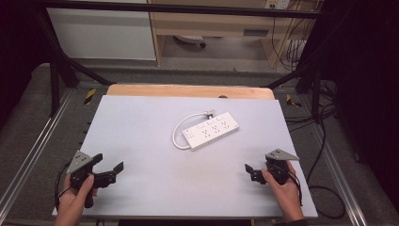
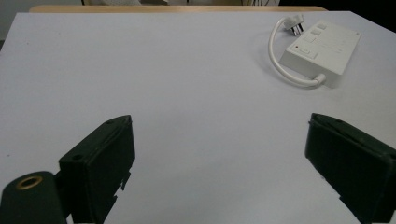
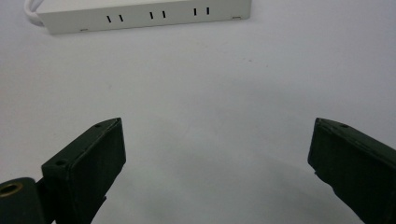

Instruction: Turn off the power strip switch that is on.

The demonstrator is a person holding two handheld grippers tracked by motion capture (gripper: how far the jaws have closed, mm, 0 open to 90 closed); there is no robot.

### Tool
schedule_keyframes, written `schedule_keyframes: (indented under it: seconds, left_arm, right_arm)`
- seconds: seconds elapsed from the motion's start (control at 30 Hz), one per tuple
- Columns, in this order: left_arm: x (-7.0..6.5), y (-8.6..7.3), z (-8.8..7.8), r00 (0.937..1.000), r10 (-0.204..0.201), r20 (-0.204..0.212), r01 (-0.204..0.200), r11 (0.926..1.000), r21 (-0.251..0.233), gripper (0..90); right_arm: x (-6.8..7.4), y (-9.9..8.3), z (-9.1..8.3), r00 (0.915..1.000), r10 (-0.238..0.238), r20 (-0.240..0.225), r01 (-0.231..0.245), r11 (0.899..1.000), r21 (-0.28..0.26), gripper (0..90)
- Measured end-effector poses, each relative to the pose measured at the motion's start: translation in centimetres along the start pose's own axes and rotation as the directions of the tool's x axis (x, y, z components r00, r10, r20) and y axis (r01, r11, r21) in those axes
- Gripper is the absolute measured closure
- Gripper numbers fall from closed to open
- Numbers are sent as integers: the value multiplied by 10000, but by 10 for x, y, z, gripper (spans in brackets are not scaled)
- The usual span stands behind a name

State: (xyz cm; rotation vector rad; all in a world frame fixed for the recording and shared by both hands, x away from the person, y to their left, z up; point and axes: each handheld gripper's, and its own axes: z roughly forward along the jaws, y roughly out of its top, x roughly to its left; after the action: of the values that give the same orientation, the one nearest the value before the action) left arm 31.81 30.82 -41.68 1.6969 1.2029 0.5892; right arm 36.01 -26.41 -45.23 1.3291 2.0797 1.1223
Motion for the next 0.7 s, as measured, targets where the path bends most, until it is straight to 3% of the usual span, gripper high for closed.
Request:
schedule_keyframes:
  seconds: [0.23, 0.7]
  left_arm:
    - [1, 1, 0, 9999, -75, 106, 75, 10000, -17, 80]
    - [2, 1, 0, 9998, -82, 181, 81, 9999, 62, 73]
  right_arm:
    - [0, 1, -2, 9999, 57, -144, -60, 9998, -193, 51]
    - [3, 9, -16, 9989, 357, -302, -393, 9911, -1272, 44]
